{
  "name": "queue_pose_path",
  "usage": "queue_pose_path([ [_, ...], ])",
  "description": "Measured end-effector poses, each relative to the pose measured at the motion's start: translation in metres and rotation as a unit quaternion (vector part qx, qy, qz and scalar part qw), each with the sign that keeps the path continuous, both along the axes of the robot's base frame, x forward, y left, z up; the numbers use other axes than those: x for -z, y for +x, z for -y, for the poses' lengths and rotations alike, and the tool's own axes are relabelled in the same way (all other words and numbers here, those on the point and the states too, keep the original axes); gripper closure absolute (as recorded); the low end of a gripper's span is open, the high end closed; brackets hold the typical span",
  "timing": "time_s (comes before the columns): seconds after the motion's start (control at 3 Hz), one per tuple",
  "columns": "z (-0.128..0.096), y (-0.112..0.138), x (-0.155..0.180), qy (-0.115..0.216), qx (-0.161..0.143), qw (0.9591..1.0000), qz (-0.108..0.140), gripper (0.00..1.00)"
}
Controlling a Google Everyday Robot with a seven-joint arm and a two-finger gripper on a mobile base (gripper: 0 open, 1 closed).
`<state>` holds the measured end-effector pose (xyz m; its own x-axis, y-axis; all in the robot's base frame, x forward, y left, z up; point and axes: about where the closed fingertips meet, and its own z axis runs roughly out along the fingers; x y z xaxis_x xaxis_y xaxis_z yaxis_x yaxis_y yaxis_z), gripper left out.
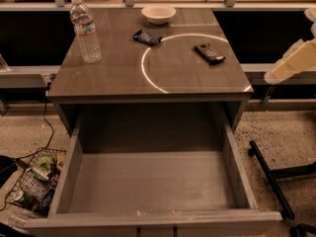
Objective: Place rxbar chocolate into top drawer
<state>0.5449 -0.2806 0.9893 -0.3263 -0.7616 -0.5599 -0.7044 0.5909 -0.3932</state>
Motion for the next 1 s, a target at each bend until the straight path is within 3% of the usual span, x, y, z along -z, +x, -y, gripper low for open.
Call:
queue_pose_path([
  [0.33, 0.019, 0.053, -0.007, 0.078, 0.036, 0.9939, 0.069, 0.00],
  [0.67, 0.028, 0.106, -0.012, 0.142, 0.062, 0.9783, 0.138, 0.00],
  [1.0, 0.027, 0.143, -0.006, 0.190, 0.073, 0.9637, 0.173, 0.00],
])
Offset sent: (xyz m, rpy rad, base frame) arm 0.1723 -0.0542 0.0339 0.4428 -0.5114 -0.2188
